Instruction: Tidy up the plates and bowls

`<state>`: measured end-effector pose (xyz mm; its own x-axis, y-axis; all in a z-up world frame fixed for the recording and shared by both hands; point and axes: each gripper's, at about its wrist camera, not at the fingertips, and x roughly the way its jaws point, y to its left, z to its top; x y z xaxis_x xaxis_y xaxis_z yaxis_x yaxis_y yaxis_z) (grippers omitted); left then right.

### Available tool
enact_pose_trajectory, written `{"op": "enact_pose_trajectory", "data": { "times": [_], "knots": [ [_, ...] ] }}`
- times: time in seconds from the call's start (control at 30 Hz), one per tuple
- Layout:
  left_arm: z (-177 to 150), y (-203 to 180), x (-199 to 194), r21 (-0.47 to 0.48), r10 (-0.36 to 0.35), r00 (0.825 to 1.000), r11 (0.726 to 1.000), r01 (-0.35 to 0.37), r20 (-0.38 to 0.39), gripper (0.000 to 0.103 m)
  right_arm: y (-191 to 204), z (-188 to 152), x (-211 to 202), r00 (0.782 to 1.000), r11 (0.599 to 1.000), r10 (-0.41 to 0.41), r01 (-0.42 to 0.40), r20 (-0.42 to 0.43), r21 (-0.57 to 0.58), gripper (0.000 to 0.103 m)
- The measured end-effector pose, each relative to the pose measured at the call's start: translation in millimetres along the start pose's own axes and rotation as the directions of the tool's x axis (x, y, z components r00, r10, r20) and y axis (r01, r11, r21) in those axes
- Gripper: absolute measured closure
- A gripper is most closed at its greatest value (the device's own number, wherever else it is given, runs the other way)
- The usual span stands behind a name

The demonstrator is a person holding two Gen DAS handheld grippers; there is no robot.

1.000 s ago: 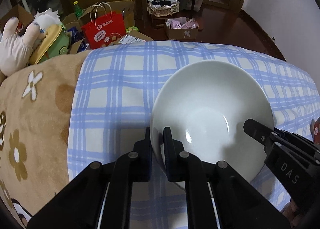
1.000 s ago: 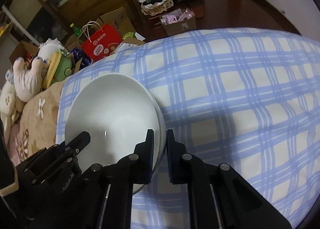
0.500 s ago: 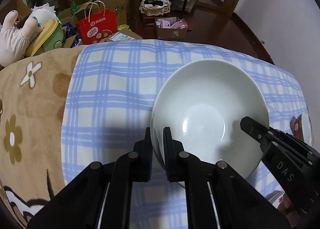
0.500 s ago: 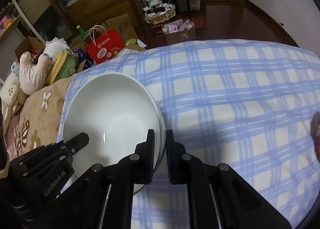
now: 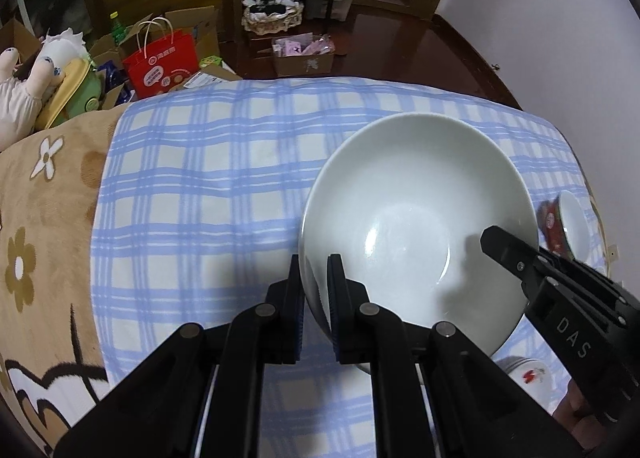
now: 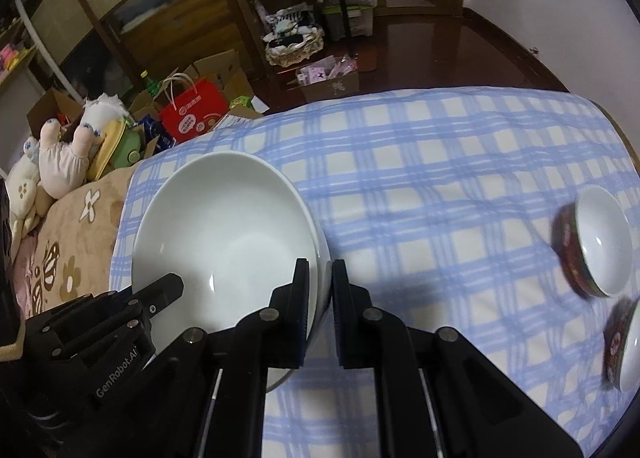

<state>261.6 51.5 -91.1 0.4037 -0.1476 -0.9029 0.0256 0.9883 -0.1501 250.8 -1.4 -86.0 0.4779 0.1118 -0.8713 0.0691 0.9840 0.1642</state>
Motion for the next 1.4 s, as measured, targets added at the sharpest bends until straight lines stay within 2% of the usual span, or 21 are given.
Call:
{"op": "enact_pose_trajectory", "data": {
  "times": [0.17, 0.6, 0.87, 1.03, 1.27, 1.4],
  "knots": [
    [-5.0, -26.8, -9.4, 0.034, 0.010, 1.000, 0.999, -0.010, 0.014, 0.092, -20.9, -8.2, -15.4, 1.000, 0.999, 0.002, -0.002, 0.007, 0.032, 0.091],
    [-27.1, -71.5, -17.3, 0.092, -0.022, 1.000, 0.995, 0.021, 0.003, 0.092, -63.5, -29.5, -45.5, 1.000, 0.997, -0.011, 0.010, 0.025, 0.072, 0.091],
    [-44.6, -81.4, -2.0, 0.094, -0.021, 0.999, 0.995, 0.024, -0.034, 0.092, -78.1, -45.4, -36.9, 1.000, 0.996, -0.029, 0.029, 0.002, 0.080, 0.091],
    [-49.9, -84.4, 6.3, 0.106, -0.016, 1.000, 0.994, 0.018, -0.018, 0.092, -83.9, -53.4, -33.1, 1.000, 0.996, -0.025, 0.024, 0.012, 0.088, 0.091],
    [-58.3, -77.3, 27.9, 0.074, -0.041, 0.998, 0.996, 0.044, -0.040, 0.092, -88.6, -62.5, -15.1, 1.000, 0.996, -0.024, 0.024, 0.000, 0.081, 0.091],
    [-61.0, -80.3, 37.7, 0.103, -0.024, 0.999, 0.994, 0.028, -0.043, 0.092, -94.1, -66.9, -1.9, 1.000, 0.995, -0.011, 0.013, -0.013, 0.094, 0.091]
  ]
}}
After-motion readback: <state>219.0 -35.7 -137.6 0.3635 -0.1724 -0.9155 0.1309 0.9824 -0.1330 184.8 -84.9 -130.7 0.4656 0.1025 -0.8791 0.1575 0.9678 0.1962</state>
